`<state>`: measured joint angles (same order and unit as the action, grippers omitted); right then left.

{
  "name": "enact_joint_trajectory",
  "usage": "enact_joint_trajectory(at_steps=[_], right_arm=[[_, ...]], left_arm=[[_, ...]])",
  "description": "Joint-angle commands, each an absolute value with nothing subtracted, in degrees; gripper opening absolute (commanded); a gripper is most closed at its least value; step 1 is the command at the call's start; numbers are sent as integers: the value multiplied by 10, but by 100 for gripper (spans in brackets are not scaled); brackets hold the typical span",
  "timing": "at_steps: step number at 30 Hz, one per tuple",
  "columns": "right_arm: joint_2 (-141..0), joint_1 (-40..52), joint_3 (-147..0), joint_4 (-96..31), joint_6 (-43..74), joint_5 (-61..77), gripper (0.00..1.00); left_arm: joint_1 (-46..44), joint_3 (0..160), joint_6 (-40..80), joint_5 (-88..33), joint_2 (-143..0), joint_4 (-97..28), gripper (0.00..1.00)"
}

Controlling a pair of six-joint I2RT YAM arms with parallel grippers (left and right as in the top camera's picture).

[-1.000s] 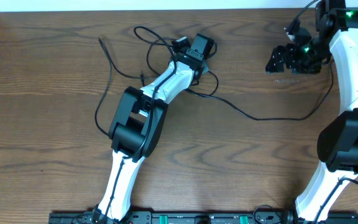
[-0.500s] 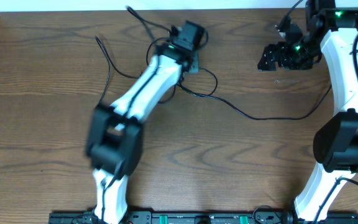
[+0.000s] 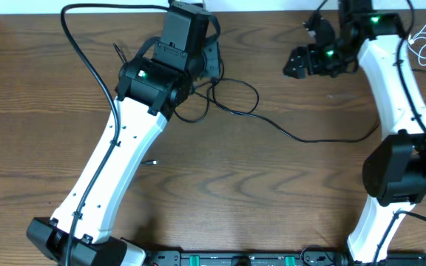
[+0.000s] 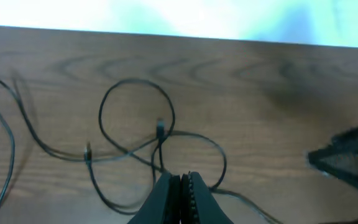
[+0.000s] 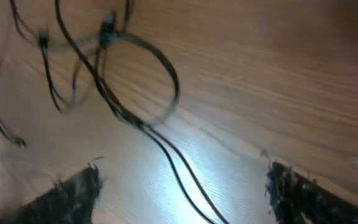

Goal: Untangle cables

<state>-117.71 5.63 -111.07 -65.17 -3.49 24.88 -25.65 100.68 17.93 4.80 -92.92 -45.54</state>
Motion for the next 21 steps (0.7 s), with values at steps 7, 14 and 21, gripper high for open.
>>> enact_joint_trajectory(at_steps=[7,14,21], right_arm=[[-1173,176,-966,-484,209,149,63],[-1174,244,-913,-406,279,-8,53],[-1174,255,-894,-397,225,5,56]], left_arm=[[-189,1005,211,49,-937,-503,8],[-179,1005,211,49,-937,-512,8],[-179,1005,211,50,-937,-521,9]])
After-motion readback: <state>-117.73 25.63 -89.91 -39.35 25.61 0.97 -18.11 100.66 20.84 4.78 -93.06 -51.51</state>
